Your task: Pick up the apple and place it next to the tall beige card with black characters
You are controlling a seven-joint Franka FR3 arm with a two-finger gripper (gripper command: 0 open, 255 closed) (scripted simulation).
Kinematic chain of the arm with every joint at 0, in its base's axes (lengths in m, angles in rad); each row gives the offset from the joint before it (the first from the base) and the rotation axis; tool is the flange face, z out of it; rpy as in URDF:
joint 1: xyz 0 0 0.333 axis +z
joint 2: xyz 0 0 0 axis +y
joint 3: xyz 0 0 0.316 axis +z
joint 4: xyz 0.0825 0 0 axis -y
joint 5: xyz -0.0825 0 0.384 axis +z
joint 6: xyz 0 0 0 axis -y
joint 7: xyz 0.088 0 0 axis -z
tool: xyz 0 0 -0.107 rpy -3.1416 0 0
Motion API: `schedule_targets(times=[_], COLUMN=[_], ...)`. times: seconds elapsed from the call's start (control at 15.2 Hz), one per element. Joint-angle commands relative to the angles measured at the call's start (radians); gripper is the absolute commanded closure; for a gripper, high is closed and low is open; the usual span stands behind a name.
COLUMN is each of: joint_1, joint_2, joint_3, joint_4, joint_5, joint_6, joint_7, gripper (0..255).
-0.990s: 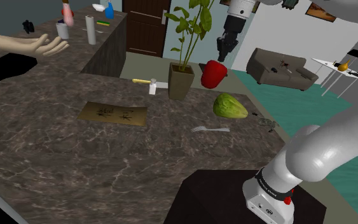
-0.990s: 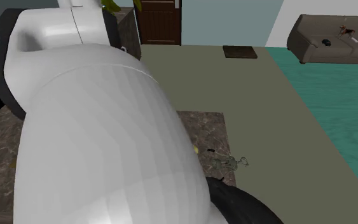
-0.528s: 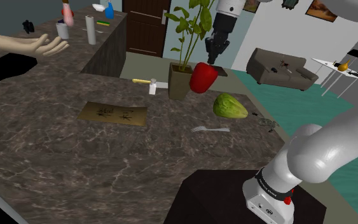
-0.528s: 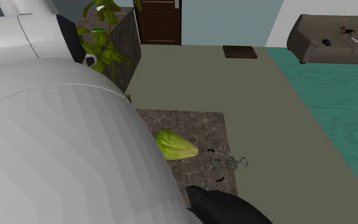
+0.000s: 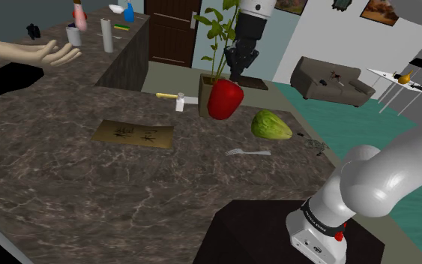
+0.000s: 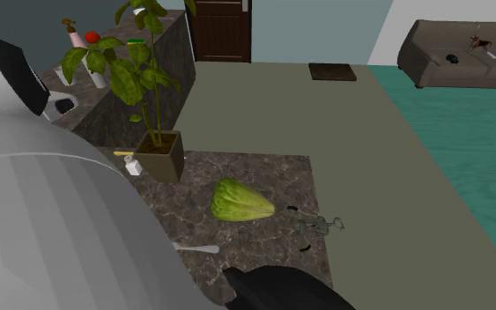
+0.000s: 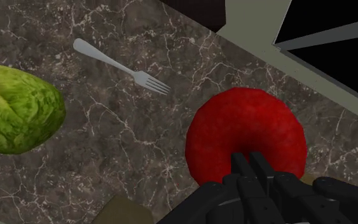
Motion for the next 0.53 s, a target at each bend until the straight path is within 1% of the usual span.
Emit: schedule_targets(times=[0.0, 0.46], joint_1=[0.019, 0.082], joint_2=[0.017, 0.093], joint_3=[0.034, 0.147], joint_4=[0.015, 0.095], joint_5=[0.010, 0.028], joint_6=[0.006, 0.017], joint_7=[0.053, 0.227], gripper=[255, 255])
